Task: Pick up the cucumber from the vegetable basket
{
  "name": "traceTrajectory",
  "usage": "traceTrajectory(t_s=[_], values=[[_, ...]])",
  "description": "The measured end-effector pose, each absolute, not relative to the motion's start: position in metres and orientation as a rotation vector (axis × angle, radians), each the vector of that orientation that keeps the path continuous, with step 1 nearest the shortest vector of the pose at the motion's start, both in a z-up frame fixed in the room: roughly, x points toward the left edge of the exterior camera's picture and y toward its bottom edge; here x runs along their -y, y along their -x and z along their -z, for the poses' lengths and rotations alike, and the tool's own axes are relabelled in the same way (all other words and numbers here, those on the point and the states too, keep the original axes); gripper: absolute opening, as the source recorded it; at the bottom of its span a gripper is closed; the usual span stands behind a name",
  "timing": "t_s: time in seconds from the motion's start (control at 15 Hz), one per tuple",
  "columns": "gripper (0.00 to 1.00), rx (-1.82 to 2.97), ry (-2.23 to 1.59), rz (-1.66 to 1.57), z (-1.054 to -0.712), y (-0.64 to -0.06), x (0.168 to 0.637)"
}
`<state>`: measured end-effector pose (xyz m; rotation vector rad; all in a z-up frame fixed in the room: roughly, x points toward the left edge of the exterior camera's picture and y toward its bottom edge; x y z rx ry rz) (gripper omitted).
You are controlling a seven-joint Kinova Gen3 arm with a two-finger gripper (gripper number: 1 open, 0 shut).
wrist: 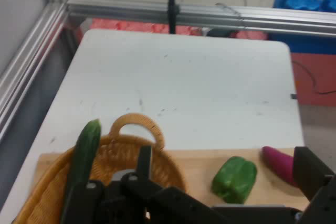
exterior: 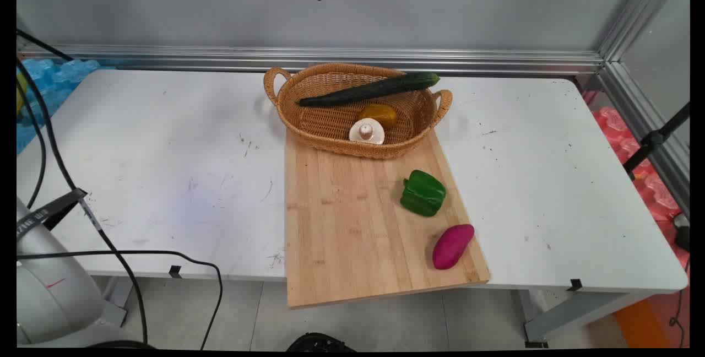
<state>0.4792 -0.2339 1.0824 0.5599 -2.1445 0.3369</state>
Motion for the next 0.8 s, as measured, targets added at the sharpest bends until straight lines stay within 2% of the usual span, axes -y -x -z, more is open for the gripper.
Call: traceTrajectory(t_s=[0.4,0.8], values=[[1.00,2.185,-0.688,-0.406,-1.068,-0.487,0.252],[1.00,2.277,-0.761,-0.468,-1.038,-0.487,0.283]])
